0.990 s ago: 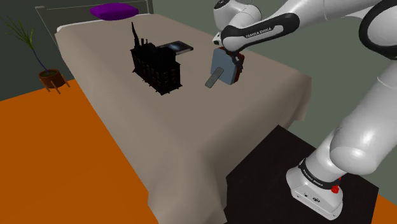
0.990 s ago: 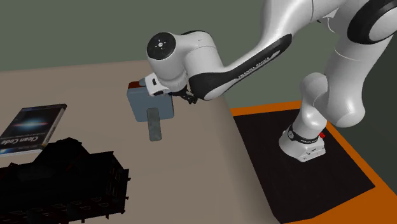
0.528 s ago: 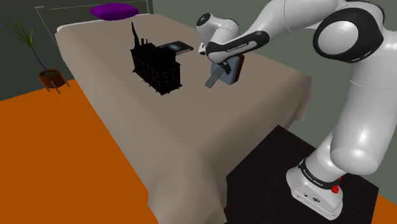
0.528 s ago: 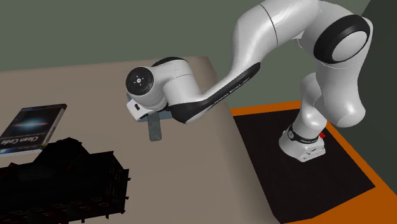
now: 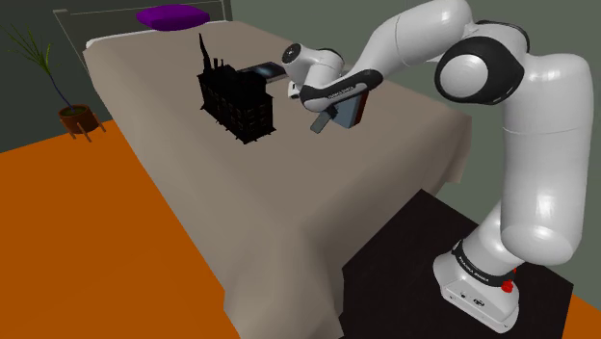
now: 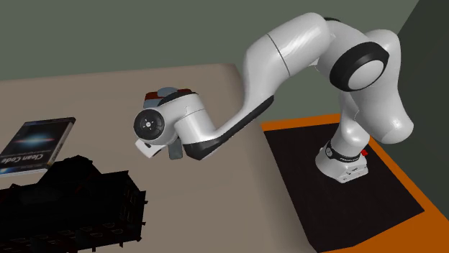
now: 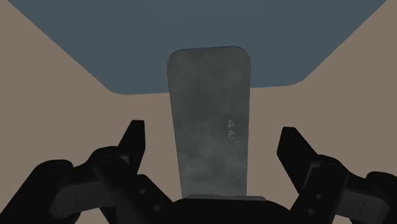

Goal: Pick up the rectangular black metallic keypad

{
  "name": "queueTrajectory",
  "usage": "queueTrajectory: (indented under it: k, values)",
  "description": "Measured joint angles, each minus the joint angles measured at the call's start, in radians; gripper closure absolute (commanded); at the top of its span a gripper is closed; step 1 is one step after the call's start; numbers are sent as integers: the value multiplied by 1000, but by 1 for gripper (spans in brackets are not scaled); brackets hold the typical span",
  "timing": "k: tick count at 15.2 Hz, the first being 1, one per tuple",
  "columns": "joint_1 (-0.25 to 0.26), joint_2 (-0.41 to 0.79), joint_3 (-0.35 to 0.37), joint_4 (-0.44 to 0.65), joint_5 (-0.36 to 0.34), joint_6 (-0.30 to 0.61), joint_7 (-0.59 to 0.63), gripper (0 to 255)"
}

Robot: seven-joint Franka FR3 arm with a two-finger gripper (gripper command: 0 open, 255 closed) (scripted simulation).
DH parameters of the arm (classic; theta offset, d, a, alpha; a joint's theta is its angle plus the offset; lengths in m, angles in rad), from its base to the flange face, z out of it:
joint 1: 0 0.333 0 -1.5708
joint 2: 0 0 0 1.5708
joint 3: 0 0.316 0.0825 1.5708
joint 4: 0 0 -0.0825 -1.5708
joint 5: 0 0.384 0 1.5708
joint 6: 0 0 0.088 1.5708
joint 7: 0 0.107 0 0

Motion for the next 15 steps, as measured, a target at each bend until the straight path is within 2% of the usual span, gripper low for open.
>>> queueTrajectory:
  k: [4,5,15]
  values:
    - [1,25,-3,-15,-11,32,26,0]
    - [1,28,-3,-14,-12,34,27,255]
    - [1,31,-3,-13,-13,36,28,255]
